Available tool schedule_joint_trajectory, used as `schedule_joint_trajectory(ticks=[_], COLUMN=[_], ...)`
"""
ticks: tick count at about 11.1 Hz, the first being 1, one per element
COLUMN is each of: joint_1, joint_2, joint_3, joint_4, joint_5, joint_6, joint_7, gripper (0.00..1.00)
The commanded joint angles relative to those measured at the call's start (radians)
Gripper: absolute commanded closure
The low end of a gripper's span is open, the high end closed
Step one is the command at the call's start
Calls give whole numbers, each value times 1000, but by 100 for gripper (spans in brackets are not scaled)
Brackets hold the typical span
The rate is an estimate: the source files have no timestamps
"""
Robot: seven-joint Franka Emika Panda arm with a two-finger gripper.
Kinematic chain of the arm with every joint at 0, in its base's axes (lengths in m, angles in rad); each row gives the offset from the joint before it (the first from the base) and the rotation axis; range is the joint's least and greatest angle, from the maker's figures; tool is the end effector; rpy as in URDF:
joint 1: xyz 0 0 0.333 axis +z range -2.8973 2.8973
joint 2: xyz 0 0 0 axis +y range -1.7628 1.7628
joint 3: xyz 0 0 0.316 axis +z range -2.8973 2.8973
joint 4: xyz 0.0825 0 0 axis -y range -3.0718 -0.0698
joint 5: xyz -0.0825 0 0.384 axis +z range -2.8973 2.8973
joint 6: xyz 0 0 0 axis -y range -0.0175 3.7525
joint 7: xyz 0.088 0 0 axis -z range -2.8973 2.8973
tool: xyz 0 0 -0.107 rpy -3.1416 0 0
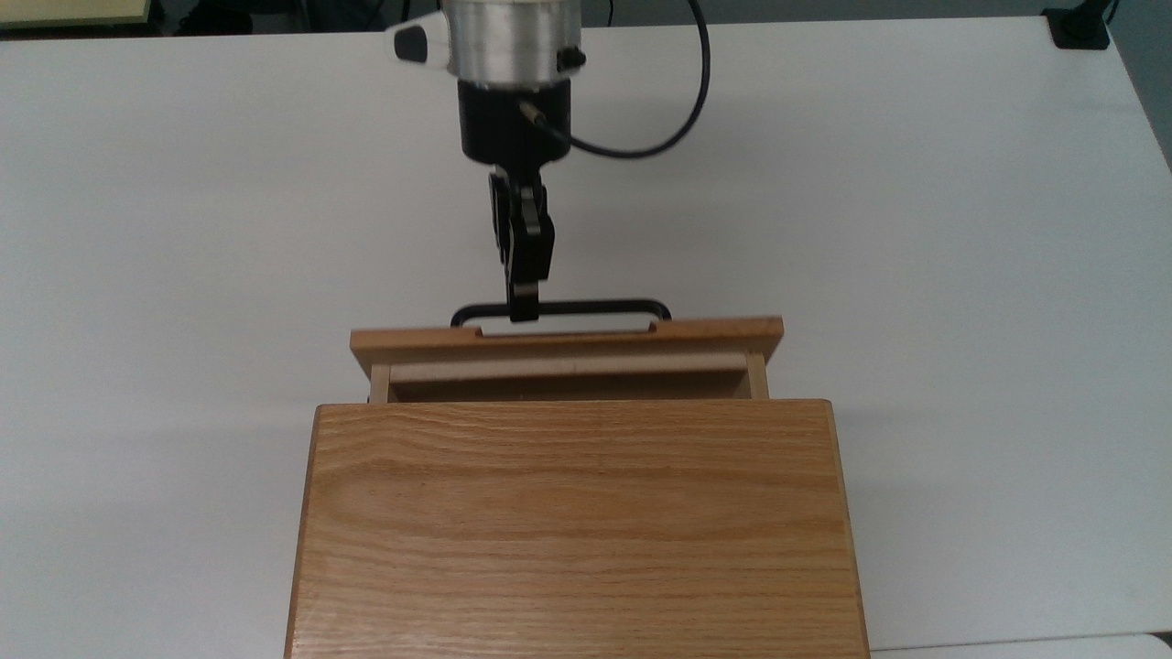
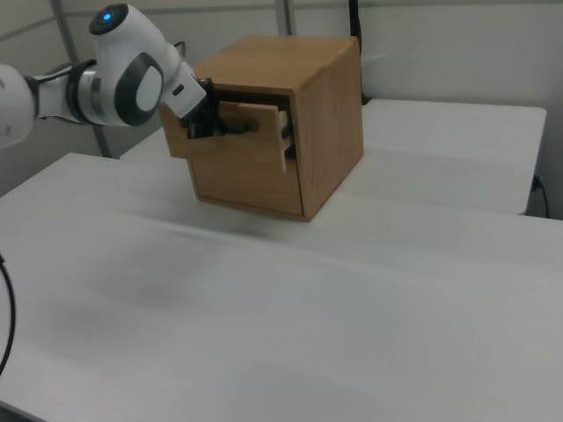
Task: Open the drawer by sliding it
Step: 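Pull the handle away from the cabinet, sliding the upper drawer out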
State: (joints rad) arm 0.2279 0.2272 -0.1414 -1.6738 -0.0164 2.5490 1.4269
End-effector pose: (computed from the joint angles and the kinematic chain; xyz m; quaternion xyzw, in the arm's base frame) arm 0.6725 0.0677 0.5450 -0.7497 0.5792 -0.2466 0.2040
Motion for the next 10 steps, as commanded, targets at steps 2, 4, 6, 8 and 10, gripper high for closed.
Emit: schedule_joint_trajectory(ticks=[2,4,6,8,10], joint_1=[-51,-61,-68,-84,-87], joint_2=[-296,-374,-417,-419,-402], joint_3=[46,46,45,45,45], joint_4=[-271,-325,-333,-327,-298], joint_5=[94,145,186,197,197], joint_6=[-93,-197,-315,-377,-409], joint_7=[-276,-368,-451,-476,-491], gripper=[100,100,100,39,0])
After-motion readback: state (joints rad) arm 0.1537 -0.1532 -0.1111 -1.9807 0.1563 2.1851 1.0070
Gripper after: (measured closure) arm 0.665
